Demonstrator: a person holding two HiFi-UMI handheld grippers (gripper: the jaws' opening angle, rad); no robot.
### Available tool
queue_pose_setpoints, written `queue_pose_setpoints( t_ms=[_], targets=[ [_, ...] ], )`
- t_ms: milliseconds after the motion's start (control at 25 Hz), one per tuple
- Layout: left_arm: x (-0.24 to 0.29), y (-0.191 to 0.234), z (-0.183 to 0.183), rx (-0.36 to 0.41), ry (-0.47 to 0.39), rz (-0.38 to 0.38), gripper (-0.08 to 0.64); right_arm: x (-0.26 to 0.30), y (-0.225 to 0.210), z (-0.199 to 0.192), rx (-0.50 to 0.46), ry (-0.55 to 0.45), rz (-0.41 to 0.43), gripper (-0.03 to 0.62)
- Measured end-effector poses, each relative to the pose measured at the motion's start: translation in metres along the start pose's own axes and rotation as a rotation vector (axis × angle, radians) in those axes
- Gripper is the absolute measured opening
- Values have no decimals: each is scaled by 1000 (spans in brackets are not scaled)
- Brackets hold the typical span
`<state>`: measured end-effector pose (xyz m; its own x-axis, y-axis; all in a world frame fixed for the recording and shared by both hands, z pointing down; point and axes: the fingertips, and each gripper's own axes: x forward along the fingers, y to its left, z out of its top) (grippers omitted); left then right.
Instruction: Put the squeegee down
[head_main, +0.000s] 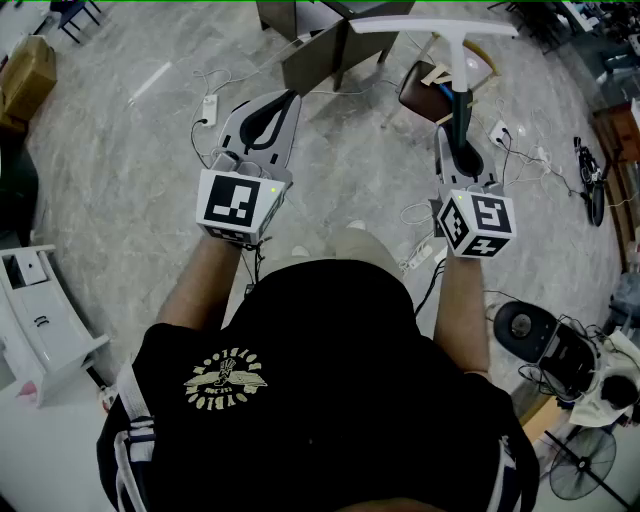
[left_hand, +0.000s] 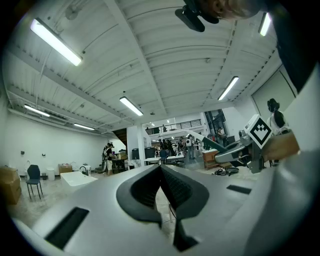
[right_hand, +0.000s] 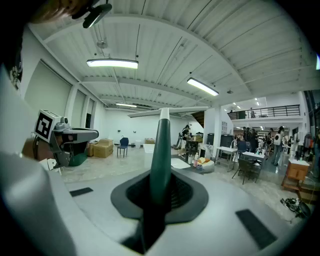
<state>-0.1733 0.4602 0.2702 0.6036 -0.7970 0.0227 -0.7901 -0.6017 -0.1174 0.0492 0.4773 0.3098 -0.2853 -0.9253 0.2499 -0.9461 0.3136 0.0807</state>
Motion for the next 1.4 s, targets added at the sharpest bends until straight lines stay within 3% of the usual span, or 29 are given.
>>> queue_pose_setpoints(
  t_ms=[160,400,640,880,1120,1400],
  targets=[
    [6,-3,-2,40,8,-7,23,4,-5,-3,9,11,0,60],
    [44,6,6,21,22,17,24,28,-25,-1,27,30,38,60],
    [116,46,-23,12,35,18,23,111,-54,-9,20,36,54,60],
    [196,80,-22,12,44,39,23,183,-102,4,41,25,69,60],
    [268,94,-13,2,15,59,23,236,-150,18,27,44,93,60],
    [352,109,-36,15,51,92,23,300,-210,8,42,38,105,60]
  ],
)
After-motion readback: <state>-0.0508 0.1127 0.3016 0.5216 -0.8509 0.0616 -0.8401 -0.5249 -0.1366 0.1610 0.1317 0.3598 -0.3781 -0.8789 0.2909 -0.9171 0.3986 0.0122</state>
